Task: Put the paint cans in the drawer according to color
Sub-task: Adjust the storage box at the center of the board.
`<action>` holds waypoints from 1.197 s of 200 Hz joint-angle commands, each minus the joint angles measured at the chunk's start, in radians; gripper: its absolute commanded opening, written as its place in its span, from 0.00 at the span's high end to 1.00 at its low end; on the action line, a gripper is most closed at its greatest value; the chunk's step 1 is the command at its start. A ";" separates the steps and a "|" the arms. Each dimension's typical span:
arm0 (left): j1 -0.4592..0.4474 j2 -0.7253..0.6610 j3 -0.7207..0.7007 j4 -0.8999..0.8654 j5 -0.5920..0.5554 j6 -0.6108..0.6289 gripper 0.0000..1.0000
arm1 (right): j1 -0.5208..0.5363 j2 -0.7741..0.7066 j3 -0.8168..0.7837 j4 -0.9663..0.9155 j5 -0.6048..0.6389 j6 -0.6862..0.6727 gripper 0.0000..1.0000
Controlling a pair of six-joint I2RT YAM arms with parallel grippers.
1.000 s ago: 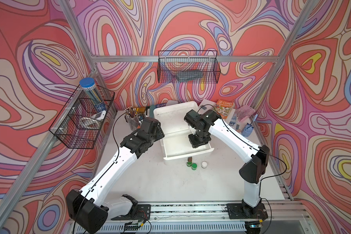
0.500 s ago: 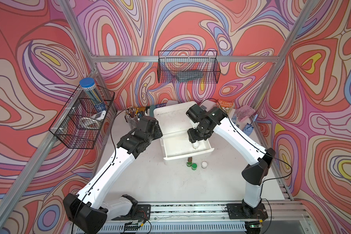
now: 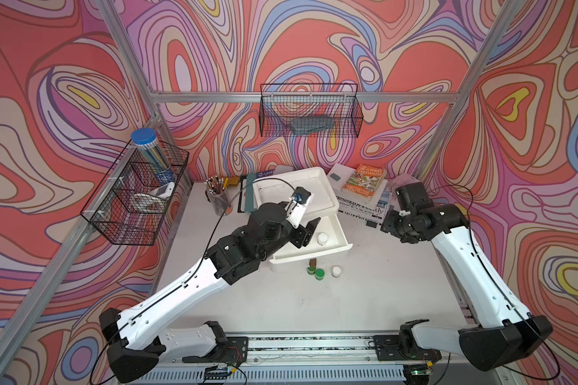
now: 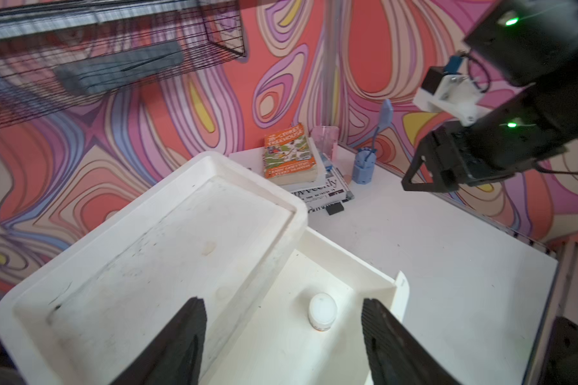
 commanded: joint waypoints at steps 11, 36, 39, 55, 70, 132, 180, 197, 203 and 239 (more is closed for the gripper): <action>-0.094 0.065 -0.003 0.048 0.116 0.233 0.27 | -0.038 -0.050 -0.195 0.108 -0.234 0.093 0.43; -0.121 0.094 0.007 0.034 0.111 0.238 0.27 | -0.037 -0.053 -0.317 0.209 -0.391 0.166 0.50; -0.121 0.094 0.005 0.034 0.107 0.236 0.27 | -0.036 -0.054 -0.328 0.221 -0.408 0.171 0.51; -0.121 0.087 -0.002 0.036 0.071 0.218 0.27 | -0.037 -0.051 -0.344 0.236 -0.451 0.161 0.52; -0.121 0.077 -0.006 0.040 -0.019 0.186 0.26 | -0.037 -0.027 -0.314 0.208 -0.445 0.109 0.52; 0.021 0.002 -0.019 0.012 -0.228 -0.074 0.21 | -0.036 0.166 -0.026 0.286 -0.453 -0.013 0.52; 0.182 -0.041 0.005 -0.128 -0.285 -0.352 0.15 | 0.035 0.365 0.332 0.293 -0.450 -0.081 0.39; 0.231 -0.036 0.016 -0.177 -0.271 -0.423 0.12 | 0.113 0.459 0.472 0.228 -0.373 -0.160 0.36; 0.246 -0.033 0.017 -0.191 -0.268 -0.445 0.12 | 0.137 0.488 0.515 0.209 -0.348 -0.183 0.36; 0.324 -0.033 0.003 -0.242 -0.239 -0.557 0.12 | 0.233 0.652 0.712 0.150 -0.159 -0.283 0.39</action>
